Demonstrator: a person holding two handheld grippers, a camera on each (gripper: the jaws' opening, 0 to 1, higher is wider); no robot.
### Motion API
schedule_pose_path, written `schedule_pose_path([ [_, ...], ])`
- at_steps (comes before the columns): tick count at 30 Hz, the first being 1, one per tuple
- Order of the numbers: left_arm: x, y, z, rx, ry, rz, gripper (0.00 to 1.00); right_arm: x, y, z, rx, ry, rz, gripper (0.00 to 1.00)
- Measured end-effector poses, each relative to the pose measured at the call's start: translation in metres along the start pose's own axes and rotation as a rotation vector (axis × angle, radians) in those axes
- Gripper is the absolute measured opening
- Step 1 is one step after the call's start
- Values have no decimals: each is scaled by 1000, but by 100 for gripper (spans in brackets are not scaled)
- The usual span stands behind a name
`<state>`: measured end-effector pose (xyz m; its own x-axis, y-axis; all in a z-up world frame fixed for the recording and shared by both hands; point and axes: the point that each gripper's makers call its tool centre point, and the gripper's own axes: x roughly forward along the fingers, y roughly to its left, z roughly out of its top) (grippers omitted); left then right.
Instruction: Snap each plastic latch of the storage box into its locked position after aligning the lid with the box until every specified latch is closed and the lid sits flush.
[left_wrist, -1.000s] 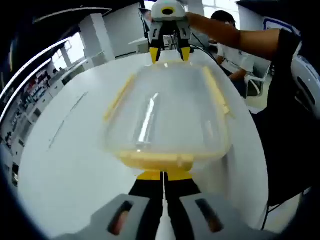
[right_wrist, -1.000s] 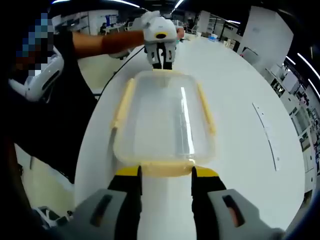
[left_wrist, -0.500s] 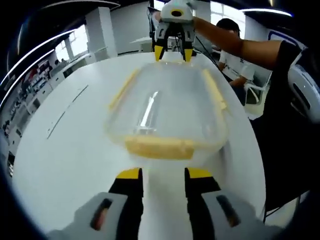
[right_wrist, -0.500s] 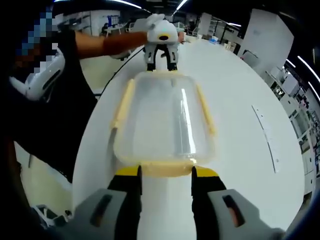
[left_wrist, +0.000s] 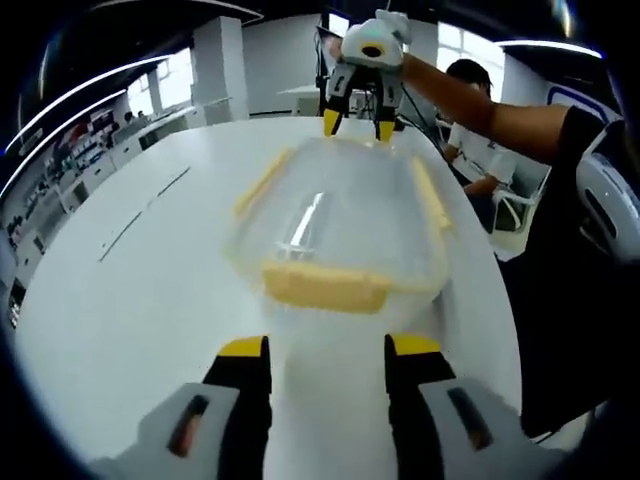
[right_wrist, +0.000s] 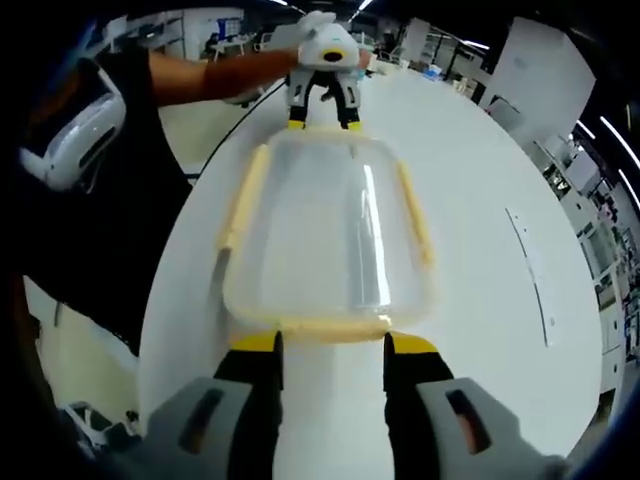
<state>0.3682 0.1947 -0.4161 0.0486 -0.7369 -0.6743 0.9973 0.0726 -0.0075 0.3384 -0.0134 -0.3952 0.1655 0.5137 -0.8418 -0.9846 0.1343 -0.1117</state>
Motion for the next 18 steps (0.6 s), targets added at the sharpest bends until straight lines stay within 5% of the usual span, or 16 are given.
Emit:
schedule_pose_path([
  [3,0,5,12,-9,-88,39,73,1,1,0,0,-28,-30,36],
  [5,-3,8,14,-12,-117,59,76,2,-1,0,-8,-53,-64,44],
  [8,-6,9,16,-25,-145,69,84,6,-6,9,-16,-136,-112,91],
  [9,-7,10,19,-30,-167,78,87,5,-6,13,-20,-171,-116,99],
  [12,-14,11,31,-40,-246,109,100,-3,-6,22,-28,-218,-132,100],
  [18,-28,14,35,-59,-288,157,100,-11,-12,28,-61,-241,-200,100],
])
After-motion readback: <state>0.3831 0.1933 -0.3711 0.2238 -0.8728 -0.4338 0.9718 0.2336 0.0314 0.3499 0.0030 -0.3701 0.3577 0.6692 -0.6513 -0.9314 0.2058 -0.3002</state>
